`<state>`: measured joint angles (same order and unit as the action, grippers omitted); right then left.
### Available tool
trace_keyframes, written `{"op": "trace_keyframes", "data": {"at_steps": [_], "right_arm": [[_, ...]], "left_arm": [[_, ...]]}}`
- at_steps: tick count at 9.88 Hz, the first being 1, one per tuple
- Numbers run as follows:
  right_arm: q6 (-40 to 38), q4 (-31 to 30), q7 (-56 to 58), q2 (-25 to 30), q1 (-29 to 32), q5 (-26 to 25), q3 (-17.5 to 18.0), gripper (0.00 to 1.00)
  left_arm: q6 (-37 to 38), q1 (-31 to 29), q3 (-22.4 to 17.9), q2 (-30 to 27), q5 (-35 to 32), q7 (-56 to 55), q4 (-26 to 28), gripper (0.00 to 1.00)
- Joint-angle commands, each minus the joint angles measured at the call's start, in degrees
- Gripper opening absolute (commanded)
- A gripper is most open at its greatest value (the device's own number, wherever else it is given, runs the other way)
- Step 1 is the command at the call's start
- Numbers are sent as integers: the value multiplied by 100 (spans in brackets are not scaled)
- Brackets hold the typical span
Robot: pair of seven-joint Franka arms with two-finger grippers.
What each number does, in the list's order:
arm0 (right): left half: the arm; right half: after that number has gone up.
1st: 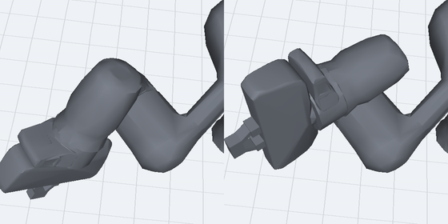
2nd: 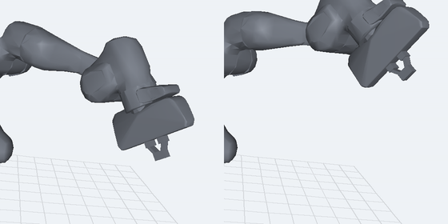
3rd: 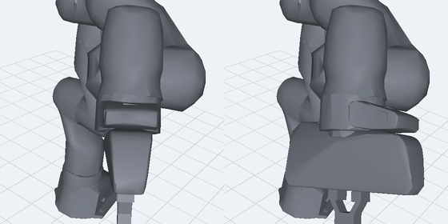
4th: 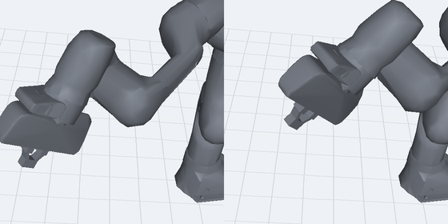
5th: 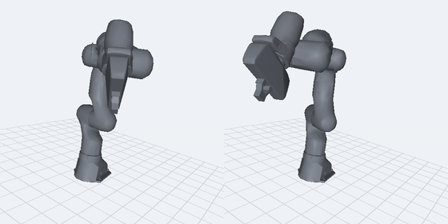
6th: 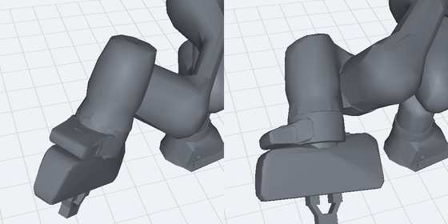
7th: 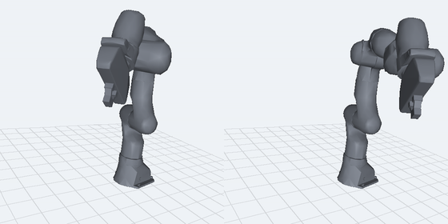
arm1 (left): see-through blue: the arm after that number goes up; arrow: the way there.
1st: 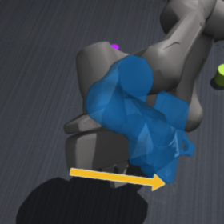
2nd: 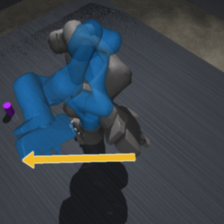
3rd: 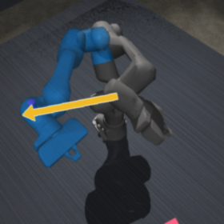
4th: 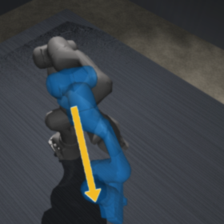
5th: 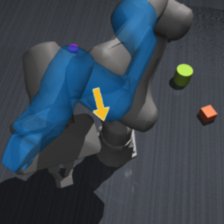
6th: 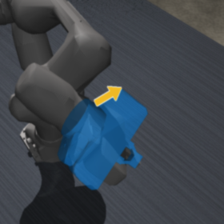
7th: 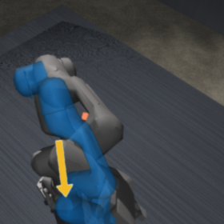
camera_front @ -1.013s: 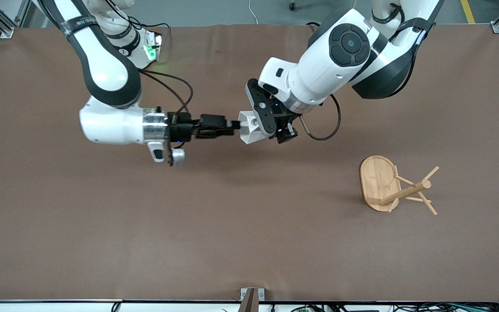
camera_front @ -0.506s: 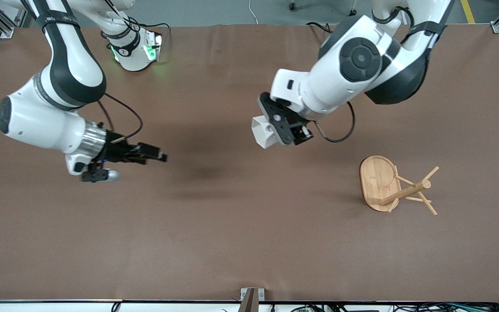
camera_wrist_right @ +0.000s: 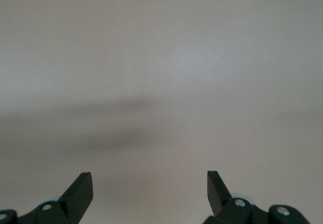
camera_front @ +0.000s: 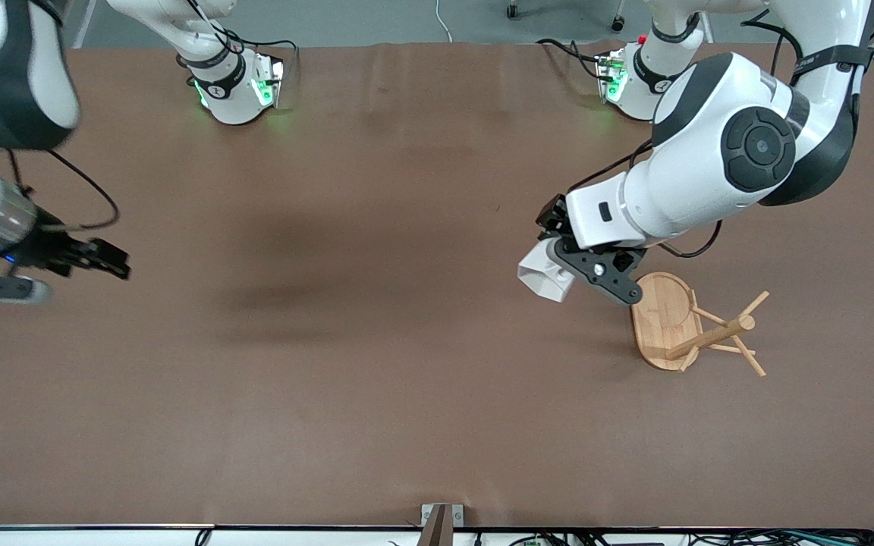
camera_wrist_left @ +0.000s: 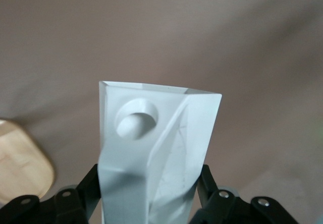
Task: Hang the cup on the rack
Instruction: 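Move the cup with the left gripper over the wooden rack's pegs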
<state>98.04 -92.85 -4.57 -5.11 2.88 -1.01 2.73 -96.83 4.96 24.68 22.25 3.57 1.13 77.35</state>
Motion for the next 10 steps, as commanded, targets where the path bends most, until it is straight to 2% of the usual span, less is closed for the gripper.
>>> {"op": "trace_keyframes", "data": {"at_steps": [1, 3, 4, 5, 6, 9, 10], "right_arm": [[-644, 364, -290, 428, -139, -145, -184, 100], [-994, 416, -246, 669, -139, -119, -368, 100], [-1223, 478, -229, 687, -139, -127, -396, 100], [-1312, 861, -237, 652, -104, -75, -405, 100], [-1496, 1126, -229, 591, -25, -31, -396, 100], [-1524, 1164, -80, 564, -33, -31, -387, 100], [-1524, 1155, 95, 564, -16, -40, -387, 100]], "left_arm": [[7, -83, 2, 34, -506, -88, 323, 0], [-64, -127, -33, 34, -839, -78, 534, 0], [-281, -353, -42, 34, -823, -78, 796, 0], [-771, -643, -7, -123, -771, 70, 1356, 0], [-1193, -680, -24, -350, -683, 323, 1831, 0], [-1330, -821, -85, -475, -594, 361, 2108, 0], [-1312, -839, -225, -510, -594, 352, 2143, 0]]}}
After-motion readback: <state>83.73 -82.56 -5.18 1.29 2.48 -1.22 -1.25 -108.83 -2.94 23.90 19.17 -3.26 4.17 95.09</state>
